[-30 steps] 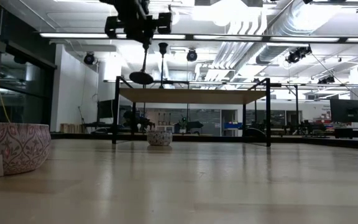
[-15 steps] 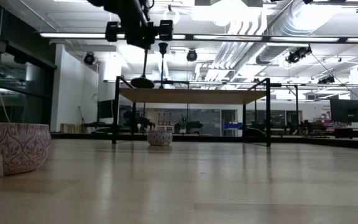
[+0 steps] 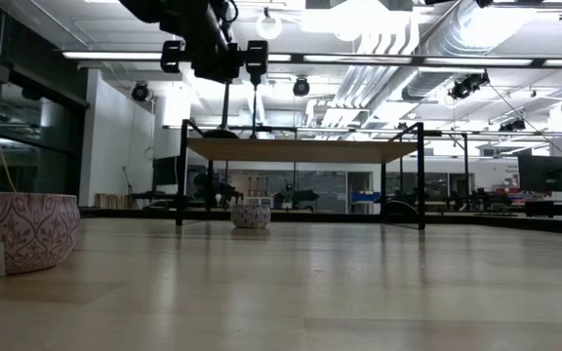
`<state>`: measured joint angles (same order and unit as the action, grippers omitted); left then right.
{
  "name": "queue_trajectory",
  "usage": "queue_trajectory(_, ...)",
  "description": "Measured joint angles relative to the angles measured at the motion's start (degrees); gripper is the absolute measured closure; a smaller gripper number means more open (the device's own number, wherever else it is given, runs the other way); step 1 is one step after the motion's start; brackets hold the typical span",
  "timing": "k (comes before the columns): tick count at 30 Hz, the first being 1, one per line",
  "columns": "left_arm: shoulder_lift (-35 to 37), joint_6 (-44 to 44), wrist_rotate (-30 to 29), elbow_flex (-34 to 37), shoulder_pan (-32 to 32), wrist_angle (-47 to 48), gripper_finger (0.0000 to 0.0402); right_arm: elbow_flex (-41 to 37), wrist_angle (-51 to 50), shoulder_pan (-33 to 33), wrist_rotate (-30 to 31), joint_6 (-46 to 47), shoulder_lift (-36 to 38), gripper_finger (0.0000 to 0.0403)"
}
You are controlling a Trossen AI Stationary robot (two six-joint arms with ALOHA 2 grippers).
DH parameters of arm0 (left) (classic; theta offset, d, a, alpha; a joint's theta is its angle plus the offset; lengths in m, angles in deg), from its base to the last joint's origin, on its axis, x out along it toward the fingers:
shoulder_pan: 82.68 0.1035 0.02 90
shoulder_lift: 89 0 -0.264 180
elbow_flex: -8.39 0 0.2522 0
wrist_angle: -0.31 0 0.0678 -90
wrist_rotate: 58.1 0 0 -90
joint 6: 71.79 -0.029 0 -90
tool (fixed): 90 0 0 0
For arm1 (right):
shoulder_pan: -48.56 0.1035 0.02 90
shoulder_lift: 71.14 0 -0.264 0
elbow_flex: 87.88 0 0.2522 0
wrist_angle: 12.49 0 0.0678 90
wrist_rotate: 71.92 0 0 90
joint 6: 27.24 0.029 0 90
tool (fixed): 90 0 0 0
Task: Pick & Place candle stick holders
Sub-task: Put the black candle holder on the shelf
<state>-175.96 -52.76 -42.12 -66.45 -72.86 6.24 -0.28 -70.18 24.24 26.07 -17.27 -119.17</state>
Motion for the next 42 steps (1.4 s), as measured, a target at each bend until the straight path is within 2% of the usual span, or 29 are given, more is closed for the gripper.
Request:
queue_trajectory(13, 0.0, -0.92, -0.35, 0.04, 2.33, -0.11, 0.0369, 0.0, -0.12, -0.02, 0.0, 0.02, 0.0, 0.0163)
queue_trajectory(23, -0.11, -9.41, 0.22, 0.24, 2.28, -5.6, 0.0369, -0.01, -0.48, 0.0, 0.11, 0.02, 0.0, 0.0163)
queue_trajectory(29, -0.92, -8.24, 2.89, 0.2, 3.17, -6.21, 0.0369, -0.15, -0.81, -0.02, 0.18, 0.04, -0.27, 0.0162)
queue_trajectory(42, -2.08, -6.29, 2.76, 0.02, 3.15, -6.43, 0.0369, -0.15, -2.36, -0.02, -0.15, 0.09, -1.44, 0.0162)
